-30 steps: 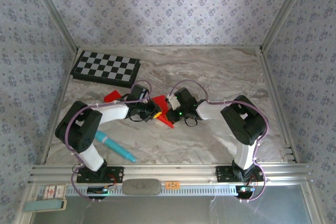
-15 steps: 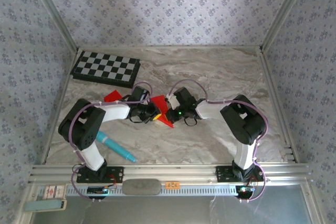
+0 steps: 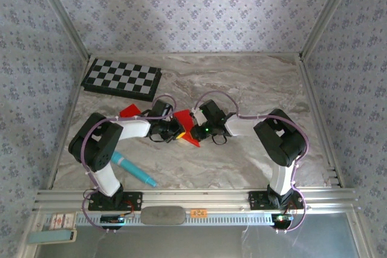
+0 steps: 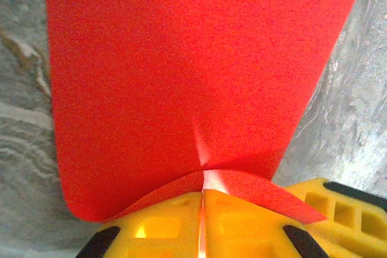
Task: Fold a paper plane with a square sheet of paper (pick it up from the middle)
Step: Third fold the triangle at the center of the table.
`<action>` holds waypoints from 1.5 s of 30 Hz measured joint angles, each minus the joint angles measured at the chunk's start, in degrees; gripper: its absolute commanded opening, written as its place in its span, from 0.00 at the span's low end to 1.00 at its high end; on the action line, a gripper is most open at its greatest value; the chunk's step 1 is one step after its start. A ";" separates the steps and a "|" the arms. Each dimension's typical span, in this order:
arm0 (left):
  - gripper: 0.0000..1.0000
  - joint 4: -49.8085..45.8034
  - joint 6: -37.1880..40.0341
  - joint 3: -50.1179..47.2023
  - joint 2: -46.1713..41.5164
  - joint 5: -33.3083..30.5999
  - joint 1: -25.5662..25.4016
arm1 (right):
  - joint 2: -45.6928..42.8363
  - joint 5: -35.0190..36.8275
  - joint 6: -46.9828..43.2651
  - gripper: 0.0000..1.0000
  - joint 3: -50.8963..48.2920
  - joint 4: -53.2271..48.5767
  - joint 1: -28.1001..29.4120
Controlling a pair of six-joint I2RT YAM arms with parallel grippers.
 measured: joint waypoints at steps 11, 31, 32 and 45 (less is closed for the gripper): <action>0.08 -1.68 0.37 0.90 0.20 -0.42 0.00 | -7.52 -1.51 5.53 0.27 1.49 -8.00 -2.80; 0.07 -2.60 0.35 1.49 0.48 -0.42 0.00 | 1.44 -9.88 6.97 0.11 6.10 -12.02 1.57; 0.07 -2.60 0.35 1.49 0.48 -0.42 0.00 | 1.75 -9.68 6.86 0.11 6.14 -12.28 1.57; 0.05 -2.84 0.50 1.53 0.52 -0.66 0.00 | 3.15 -9.11 5.86 0.11 6.16 -13.55 1.55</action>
